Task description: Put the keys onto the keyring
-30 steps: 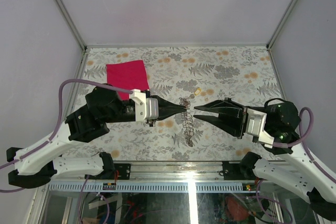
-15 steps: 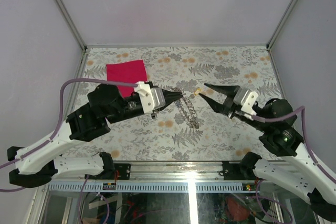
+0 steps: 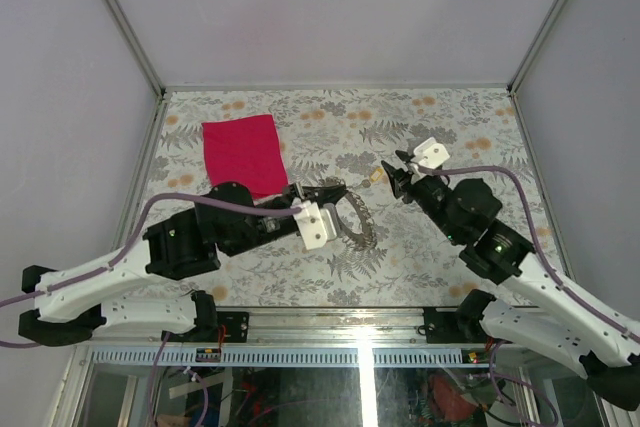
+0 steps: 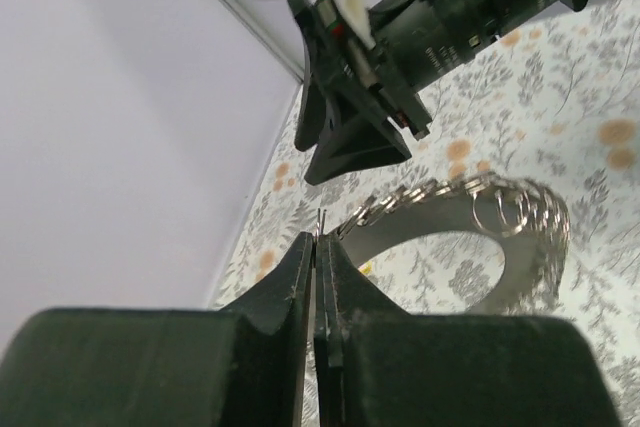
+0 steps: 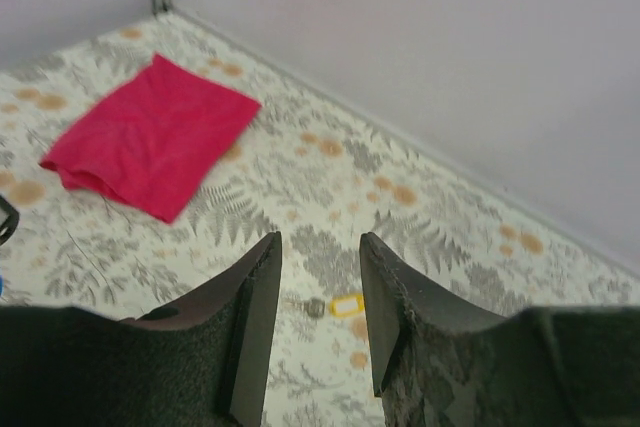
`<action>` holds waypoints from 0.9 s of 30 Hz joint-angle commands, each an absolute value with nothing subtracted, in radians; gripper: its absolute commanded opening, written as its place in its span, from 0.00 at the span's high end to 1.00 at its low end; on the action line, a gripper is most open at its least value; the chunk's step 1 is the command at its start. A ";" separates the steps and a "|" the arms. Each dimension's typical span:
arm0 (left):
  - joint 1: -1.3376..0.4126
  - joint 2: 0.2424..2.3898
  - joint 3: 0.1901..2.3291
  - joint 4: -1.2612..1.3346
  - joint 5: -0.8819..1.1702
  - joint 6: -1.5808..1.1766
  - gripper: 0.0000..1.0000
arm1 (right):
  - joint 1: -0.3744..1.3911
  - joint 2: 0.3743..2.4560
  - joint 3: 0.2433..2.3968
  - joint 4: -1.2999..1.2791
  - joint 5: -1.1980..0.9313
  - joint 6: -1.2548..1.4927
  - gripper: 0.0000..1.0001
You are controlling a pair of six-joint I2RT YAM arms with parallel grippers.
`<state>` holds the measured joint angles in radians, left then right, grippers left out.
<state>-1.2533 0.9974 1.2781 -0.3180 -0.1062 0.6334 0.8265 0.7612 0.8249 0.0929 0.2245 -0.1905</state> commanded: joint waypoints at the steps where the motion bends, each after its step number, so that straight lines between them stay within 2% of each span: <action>1: -1.296 0.969 1.234 -0.168 -0.232 0.771 1.00 | 0.801 0.802 0.788 0.191 0.325 -0.140 0.57; 8: -1.313 0.978 1.184 -0.118 -0.296 0.815 1.00 | 0.516 0.911 0.819 0.091 0.078 0.127 0.57; 14: -1.311 1.001 1.168 -0.093 -0.363 0.750 1.00 | 0.361 1.144 0.976 -0.123 -0.069 0.300 0.57; 21: -1.250 1.035 1.187 -0.159 -0.339 0.607 1.00 | 0.289 1.410 1.117 -0.265 -0.187 0.386 0.52; 27: -1.118 1.036 1.193 -0.190 -0.272 0.511 1.00 | 0.288 1.561 1.176 -0.223 -0.136 0.410 0.52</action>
<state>-1.1934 1.0508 1.1656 -0.2375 -0.3119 0.6044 0.2905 1.4891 1.1023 -0.2379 -0.1268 0.3668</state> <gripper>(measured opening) 0.019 0.481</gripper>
